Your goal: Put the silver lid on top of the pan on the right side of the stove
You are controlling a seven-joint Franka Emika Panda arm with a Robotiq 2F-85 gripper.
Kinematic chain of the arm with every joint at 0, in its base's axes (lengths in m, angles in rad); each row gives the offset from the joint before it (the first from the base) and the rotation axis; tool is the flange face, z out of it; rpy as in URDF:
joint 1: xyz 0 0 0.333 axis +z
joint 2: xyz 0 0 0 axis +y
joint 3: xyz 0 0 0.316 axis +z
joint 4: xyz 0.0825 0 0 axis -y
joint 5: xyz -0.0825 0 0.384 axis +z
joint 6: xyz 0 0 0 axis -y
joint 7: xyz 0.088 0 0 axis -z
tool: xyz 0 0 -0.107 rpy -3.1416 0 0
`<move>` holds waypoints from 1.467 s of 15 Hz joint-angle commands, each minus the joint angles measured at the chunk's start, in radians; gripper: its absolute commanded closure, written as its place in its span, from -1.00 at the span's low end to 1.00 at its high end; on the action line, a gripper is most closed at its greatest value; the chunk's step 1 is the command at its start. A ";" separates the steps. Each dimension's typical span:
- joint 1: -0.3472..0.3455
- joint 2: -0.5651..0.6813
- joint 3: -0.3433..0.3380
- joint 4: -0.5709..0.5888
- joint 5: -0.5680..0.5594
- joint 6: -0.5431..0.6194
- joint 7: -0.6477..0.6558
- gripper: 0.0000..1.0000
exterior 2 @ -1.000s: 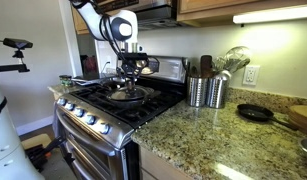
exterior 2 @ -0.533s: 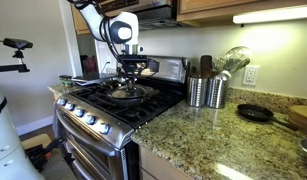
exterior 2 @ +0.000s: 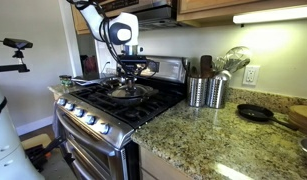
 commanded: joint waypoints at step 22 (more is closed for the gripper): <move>-0.004 0.013 0.005 0.014 -0.034 -0.008 -0.020 -1.00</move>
